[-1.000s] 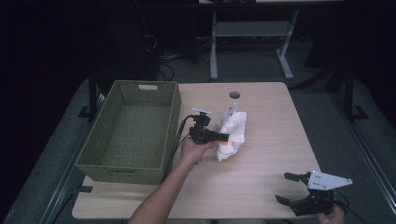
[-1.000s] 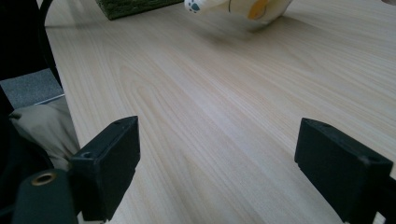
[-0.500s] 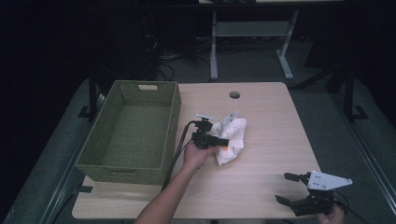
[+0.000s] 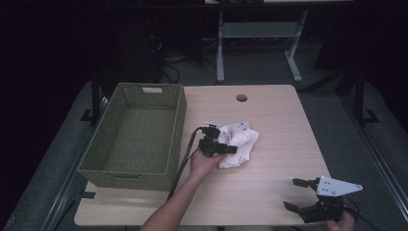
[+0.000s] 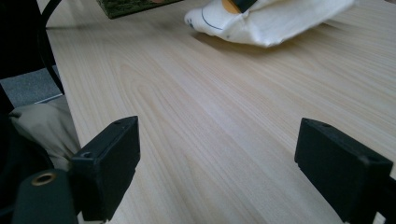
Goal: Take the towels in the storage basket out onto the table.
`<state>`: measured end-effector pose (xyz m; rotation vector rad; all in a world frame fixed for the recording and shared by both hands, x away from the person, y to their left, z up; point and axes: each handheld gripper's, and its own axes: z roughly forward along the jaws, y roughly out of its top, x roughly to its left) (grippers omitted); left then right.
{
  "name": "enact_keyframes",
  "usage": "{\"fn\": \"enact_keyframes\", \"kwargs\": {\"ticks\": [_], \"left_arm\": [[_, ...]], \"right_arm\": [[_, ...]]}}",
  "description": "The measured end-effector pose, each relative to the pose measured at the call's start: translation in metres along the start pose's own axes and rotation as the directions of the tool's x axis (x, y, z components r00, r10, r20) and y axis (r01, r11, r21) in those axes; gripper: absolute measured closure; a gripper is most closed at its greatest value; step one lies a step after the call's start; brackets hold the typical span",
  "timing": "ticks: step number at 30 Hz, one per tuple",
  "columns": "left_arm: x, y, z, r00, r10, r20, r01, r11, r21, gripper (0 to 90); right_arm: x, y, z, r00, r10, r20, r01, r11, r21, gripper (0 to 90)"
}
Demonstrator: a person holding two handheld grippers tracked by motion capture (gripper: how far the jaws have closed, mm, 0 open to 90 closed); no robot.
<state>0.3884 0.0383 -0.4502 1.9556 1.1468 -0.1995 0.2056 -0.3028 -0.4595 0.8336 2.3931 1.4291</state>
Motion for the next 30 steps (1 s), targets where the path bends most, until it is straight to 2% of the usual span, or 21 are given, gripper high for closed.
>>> {"fn": "enact_keyframes", "kwargs": {"ticks": [6, 13, 21, 30], "left_arm": [[-0.002, -0.002, -0.004, 0.9999, 0.008, 0.008, -0.008, 0.9997, -0.021, 48.6], [-0.002, -0.005, -0.015, 0.9995, 0.004, 0.03, -0.001, 0.9972, -0.074, 42.2], [-0.003, -0.012, -0.026, 0.9989, 0.034, 0.032, -0.031, 0.9952, -0.093, 38.1], [-0.012, -0.024, -0.037, 0.9943, 0.104, 0.026, -0.101, 0.9892, -0.107, 35.8]], "right_arm": [[0.0, 0.0, 0.001, 1.0, -0.001, 0.002, 0.001, 1.0, 0.002, 13.8], [0.0, 0.0, 0.001, 1.0, -0.001, 0.005, 0.001, 1.0, 0.004, 13.8], [0.0, 0.001, 0.003, 1.0, -0.003, 0.006, 0.003, 1.0, 0.011, 13.8], [0.0, 0.001, 0.004, 0.9999, -0.002, 0.011, 0.002, 1.0, 0.016, 13.8]]}}
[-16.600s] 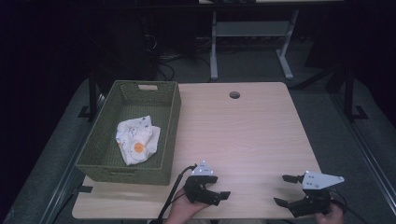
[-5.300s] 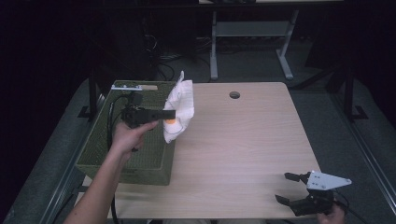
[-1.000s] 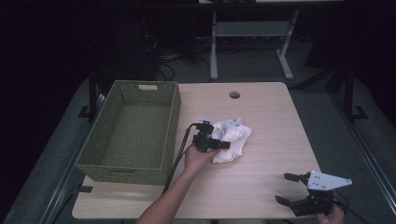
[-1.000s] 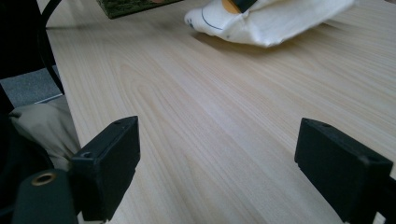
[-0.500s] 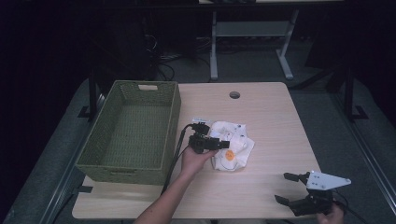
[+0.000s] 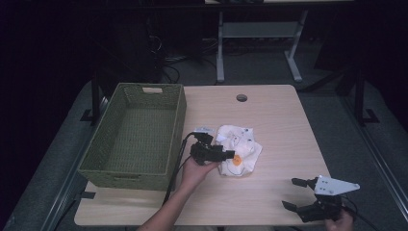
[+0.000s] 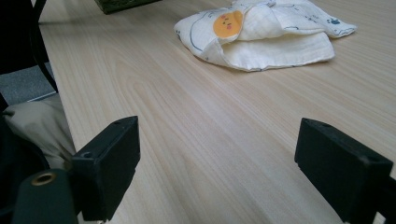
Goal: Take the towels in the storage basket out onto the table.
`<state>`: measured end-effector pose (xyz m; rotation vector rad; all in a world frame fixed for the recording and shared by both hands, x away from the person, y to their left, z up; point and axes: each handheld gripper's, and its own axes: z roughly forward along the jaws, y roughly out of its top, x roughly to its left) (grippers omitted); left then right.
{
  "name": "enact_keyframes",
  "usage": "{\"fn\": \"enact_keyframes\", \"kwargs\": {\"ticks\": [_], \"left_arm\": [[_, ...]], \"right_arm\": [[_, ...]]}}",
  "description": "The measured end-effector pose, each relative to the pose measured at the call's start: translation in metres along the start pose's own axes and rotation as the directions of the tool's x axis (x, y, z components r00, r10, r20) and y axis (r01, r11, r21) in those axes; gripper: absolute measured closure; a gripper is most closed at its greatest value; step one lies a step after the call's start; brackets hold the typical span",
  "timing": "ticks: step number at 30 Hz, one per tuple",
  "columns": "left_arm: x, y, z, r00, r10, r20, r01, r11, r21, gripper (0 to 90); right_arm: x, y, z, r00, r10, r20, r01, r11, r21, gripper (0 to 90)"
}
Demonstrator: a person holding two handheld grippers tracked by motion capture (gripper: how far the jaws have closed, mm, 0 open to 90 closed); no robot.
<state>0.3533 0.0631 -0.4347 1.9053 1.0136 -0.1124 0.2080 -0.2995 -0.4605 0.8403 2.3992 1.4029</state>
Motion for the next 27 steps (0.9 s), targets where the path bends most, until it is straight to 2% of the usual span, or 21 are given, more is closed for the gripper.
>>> {"fn": "enact_keyframes", "kwargs": {"ticks": [6, 8, 11, 17, 22, 24, 27], "left_arm": [[-0.003, -0.005, -0.008, 0.9993, 0.036, -0.004, -0.036, 0.9993, -0.001, 34.8], [-0.003, -0.007, -0.01, 0.9994, 0.034, 0.0, -0.034, 0.9994, -0.005, 34.5], [-0.005, -0.01, -0.014, 0.9979, 0.062, -0.02, -0.062, 0.9981, -0.001, 33.5], [-0.009, -0.015, -0.019, 0.9969, 0.078, -0.003, -0.078, 0.9969, 0.003, 32.4], [-0.015, -0.02, -0.023, 0.9939, 0.109, -0.01, -0.109, 0.994, 0.002, 31.7], [-0.017, -0.022, -0.024, 0.9906, 0.134, -0.028, -0.134, 0.991, 0.005, 31.0], [-0.018, -0.026, -0.027, 0.9896, 0.141, -0.027, -0.141, 0.99, 0.003, 30.7]], "right_arm": [[0.0, 0.0, 0.0, 1.0, 0.002, 0.002, -0.002, 1.0, 0.004, 13.8], [0.0, 0.0, 0.001, 1.0, 0.003, 0.002, -0.003, 1.0, 0.005, 13.8], [0.0, 0.0, 0.001, 1.0, 0.005, 0.004, -0.005, 1.0, 0.007, 13.8], [-0.001, 0.0, 0.001, 1.0, 0.008, 0.006, -0.008, 1.0, 0.009, 13.8], [0.0, 0.0, 0.001, 1.0, 0.005, 0.006, -0.005, 1.0, 0.012, 13.8], [-0.001, -0.001, 0.001, 1.0, 0.006, 0.007, -0.006, 1.0, 0.012, 13.8], [-0.001, -0.001, 0.001, 1.0, 0.007, 0.007, -0.007, 1.0, 0.015, 13.8]]}}
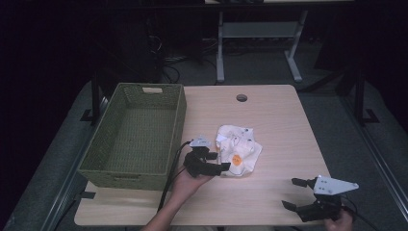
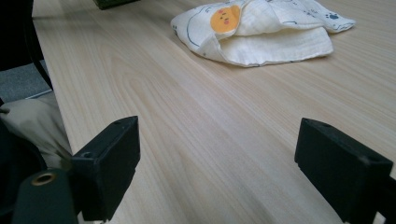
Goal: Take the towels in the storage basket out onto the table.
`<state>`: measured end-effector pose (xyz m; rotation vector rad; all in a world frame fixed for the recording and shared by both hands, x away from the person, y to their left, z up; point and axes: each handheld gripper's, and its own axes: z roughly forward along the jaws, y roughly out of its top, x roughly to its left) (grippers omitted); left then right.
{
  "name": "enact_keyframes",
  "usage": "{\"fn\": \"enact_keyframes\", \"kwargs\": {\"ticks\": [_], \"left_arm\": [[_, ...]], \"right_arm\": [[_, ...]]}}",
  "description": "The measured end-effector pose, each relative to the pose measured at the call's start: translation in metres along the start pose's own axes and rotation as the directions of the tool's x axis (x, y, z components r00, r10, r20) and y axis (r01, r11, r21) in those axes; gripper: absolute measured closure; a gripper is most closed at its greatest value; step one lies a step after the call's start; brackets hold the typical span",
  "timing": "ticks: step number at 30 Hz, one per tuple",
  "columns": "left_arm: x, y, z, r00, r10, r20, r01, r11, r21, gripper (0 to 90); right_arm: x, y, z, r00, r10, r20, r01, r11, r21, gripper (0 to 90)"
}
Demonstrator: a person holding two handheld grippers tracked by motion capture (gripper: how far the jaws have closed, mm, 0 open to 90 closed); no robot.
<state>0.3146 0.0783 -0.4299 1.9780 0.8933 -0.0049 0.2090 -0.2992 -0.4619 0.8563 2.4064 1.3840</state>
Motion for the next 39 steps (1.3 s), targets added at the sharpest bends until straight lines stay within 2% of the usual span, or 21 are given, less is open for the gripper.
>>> {"fn": "enact_keyframes", "kwargs": {"ticks": [11, 14, 17, 20, 22, 27, 32, 37, 39], "left_arm": [[-0.007, -0.018, -0.01, 0.9996, 0.026, -0.006, -0.026, 0.9995, -0.019, 30.4], [-0.011, -0.023, -0.012, 0.9992, 0.04, -0.011, -0.04, 0.999, -0.018, 30.0], [-0.014, -0.028, -0.014, 0.9972, 0.065, -0.036, -0.066, 0.9978, -0.012, 29.9], [-0.015, -0.031, -0.015, 0.9962, 0.079, -0.038, -0.079, 0.9968, -0.006, 29.7], [-0.016, -0.033, -0.016, 0.9969, 0.07, -0.037, -0.07, 0.9975, -0.011, 29.5], [-0.017, -0.038, -0.018, 0.9945, 0.089, -0.054, -0.089, 0.996, 0.001, 29.4], [-0.016, -0.046, -0.021, 0.9945, 0.083, -0.065, -0.082, 0.9966, 0.009, 28.7], [-0.017, -0.052, -0.024, 0.9961, 0.069, -0.056, -0.069, 0.9976, 0.0, 28.2], [-0.018, -0.052, -0.025, 0.9929, 0.092, -0.076, -0.092, 0.9958, 0.004, 28.2]], "right_arm": [[0.0, -0.001, 0.0, 1.0, 0.0, 0.005, 0.0, 1.0, 0.0, 13.8], [0.0, -0.001, -0.001, 1.0, 0.001, 0.006, -0.001, 1.0, 0.001, 13.8], [0.001, -0.001, -0.001, 1.0, 0.004, 0.006, -0.004, 1.0, 0.003, 13.8], [0.0, -0.002, -0.001, 1.0, 0.004, 0.008, -0.004, 1.0, 0.004, 13.8], [0.0, -0.002, -0.001, 0.9999, 0.005, 0.01, -0.005, 1.0, 0.003, 13.8], [0.0, -0.002, -0.002, 0.9999, 0.006, 0.013, -0.006, 1.0, -0.001, 13.8], [0.001, -0.002, -0.002, 0.9999, 0.006, 0.013, -0.006, 1.0, 0.002, 13.8], [0.002, -0.002, -0.003, 0.9999, -0.002, 0.013, 0.002, 1.0, 0.003, 13.8], [0.003, -0.001, -0.002, 0.9999, -0.003, 0.01, 0.003, 1.0, 0.003, 13.8]]}}
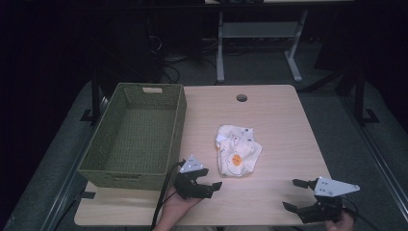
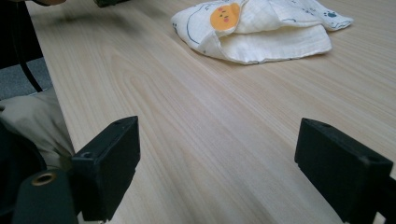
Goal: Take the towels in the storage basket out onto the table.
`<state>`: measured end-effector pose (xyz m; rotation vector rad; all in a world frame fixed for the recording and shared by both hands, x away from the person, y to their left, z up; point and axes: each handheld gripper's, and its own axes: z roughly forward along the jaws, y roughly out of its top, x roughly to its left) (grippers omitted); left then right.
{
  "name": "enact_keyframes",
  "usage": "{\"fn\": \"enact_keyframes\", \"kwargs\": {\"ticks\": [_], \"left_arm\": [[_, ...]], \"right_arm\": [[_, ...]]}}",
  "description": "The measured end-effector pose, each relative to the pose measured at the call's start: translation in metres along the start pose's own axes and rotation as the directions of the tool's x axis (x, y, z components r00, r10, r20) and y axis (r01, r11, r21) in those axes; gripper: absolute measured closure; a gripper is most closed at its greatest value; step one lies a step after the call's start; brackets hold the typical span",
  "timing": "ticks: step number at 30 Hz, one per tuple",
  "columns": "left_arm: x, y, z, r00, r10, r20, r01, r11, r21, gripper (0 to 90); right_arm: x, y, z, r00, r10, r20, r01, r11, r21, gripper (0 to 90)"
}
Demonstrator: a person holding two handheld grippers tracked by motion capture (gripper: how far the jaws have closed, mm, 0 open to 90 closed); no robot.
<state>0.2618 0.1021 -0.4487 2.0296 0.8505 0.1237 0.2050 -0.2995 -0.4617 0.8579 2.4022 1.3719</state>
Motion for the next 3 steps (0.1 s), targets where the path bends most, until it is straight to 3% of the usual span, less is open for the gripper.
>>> {"fn": "enact_keyframes", "kwargs": {"ticks": [3], "left_arm": [[-0.0005, -0.0002, 0.0003, 1.0, -0.004, 0.003, 0.004, 1.0, -0.003, 27.0]], "right_arm": [[0.0008, 0.0003, 0.0006, 1.0, -0.005, 0.001, 0.005, 1.0, 0.003, 13.8]]}}
